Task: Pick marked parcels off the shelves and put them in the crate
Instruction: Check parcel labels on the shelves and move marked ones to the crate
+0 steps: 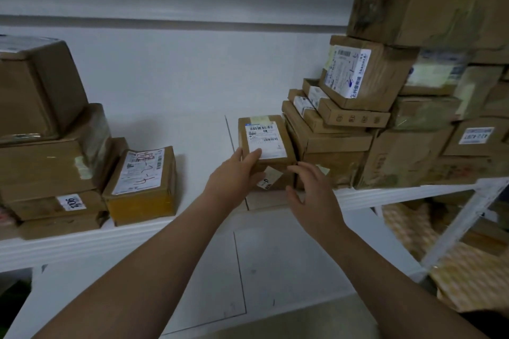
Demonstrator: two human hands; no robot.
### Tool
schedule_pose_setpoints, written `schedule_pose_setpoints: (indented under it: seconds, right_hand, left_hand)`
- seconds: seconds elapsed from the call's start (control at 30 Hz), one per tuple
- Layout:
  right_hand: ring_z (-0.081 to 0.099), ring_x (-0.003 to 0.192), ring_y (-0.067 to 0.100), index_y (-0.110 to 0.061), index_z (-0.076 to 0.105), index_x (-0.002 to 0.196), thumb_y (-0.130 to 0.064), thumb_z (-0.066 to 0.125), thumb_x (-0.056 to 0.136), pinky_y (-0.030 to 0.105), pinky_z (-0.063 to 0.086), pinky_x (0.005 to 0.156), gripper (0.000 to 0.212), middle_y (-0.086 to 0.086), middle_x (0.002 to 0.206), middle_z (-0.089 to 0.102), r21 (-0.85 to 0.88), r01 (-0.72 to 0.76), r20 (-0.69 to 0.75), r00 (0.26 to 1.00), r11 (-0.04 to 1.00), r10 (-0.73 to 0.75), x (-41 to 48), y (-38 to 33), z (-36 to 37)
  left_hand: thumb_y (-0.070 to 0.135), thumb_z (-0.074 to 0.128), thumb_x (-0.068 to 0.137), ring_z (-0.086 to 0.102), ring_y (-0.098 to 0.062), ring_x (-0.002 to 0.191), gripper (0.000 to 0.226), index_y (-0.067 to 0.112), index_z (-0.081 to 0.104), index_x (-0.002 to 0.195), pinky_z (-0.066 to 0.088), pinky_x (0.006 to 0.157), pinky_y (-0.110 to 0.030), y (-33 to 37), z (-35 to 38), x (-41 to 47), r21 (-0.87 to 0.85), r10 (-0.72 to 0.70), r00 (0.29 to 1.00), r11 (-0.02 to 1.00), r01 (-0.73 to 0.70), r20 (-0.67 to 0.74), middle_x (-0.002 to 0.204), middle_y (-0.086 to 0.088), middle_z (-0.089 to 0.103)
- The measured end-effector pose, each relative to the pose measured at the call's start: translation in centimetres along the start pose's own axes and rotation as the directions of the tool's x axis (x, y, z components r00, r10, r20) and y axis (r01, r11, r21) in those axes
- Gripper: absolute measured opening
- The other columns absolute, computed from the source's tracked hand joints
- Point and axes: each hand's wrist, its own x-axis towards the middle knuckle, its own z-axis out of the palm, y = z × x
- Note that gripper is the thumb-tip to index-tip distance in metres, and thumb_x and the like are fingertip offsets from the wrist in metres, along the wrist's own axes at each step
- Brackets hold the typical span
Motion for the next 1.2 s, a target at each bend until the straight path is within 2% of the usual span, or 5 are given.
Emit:
schedule_pose_setpoints:
  seconds: [0.17, 0.37, 0.63, 0.87, 1.2]
  right_hand:
    - [0.056, 0.105, 0.007, -0.018, 0.030, 0.147, -0.022, 0.054, 0.095, 0.016, 0.047, 0.081, 0.057, 0.000, 0.134, 0.048, 0.396, -0.178, 0.048, 0.984, 0.901, 0.173, 0.4, -0.3, 0.6]
    - [0.048, 0.087, -0.006, -0.012, 0.040, 0.142, -0.027, 0.051, 0.097, -0.005, 0.034, 0.073, 0.049, 0.001, 0.126, 0.035, 0.425, -0.235, 0.080, 0.972, 0.874, 0.223, 0.9, -1.3, 0.7]
    - [0.057, 0.091, 0.011, -0.016, 0.048, 0.097, -0.027, 0.061, 0.091, 0.012, 0.045, 0.070, 0.018, 0.005, 0.102, 0.058, 0.537, -0.211, 0.055, 0.975, 0.817, 0.216, 0.4, -1.9, 1.7]
    - [0.057, 0.087, -0.009, -0.021, 0.047, 0.087, -0.020, 0.068, 0.086, 0.008, 0.046, 0.068, 0.021, -0.011, 0.093, 0.059, 0.673, -0.222, 0.079, 0.970, 0.705, 0.229, -0.6, -2.1, 2.0]
    - [0.054, 0.114, 0.000, -0.038, 0.034, 0.141, -0.006, 0.060, 0.090, 0.019, 0.050, 0.087, 0.065, -0.009, 0.129, 0.055, 0.742, -0.160, 0.125, 0.987, 0.651, 0.100, -1.4, -3.3, 2.7]
  left_hand:
    - [0.036, 0.044, 0.097, 0.050, -0.022, 0.119, 0.047, 0.016, 0.038, 0.139, 0.050, 0.088, -0.037, 0.8, 1.8, -2.6, -0.243, -0.036, 0.983, 0.970, -0.010, -0.181, 0.143, -0.004, 0.040]
    - [0.027, 0.046, 0.097, 0.047, -0.009, 0.117, 0.037, 0.018, 0.042, 0.133, 0.036, 0.084, -0.007, 1.6, 2.6, -5.0, -0.412, -0.135, 0.948, 0.911, 0.005, -0.289, 0.140, 0.001, 0.043]
    - [0.022, 0.053, 0.095, 0.052, -0.005, 0.098, 0.004, 0.019, 0.051, 0.097, 0.043, 0.077, -0.013, 1.4, 2.1, -6.1, -0.633, -0.337, 0.875, 0.773, 0.046, -0.347, 0.105, 0.005, 0.053]
    - [0.038, 0.066, 0.081, 0.059, -0.011, 0.091, 0.069, 0.023, 0.033, 0.139, 0.055, 0.079, -0.029, 0.8, -0.5, -6.7, -0.791, -0.438, 0.871, 0.603, 0.102, -0.221, 0.104, -0.001, 0.051]
    - [0.019, 0.070, 0.081, 0.063, 0.005, 0.094, 0.049, 0.028, 0.028, 0.104, 0.053, 0.069, -0.016, 0.1, -3.2, -6.7, -0.881, -0.286, 0.952, 0.472, 0.039, -0.112, 0.113, 0.003, 0.058]
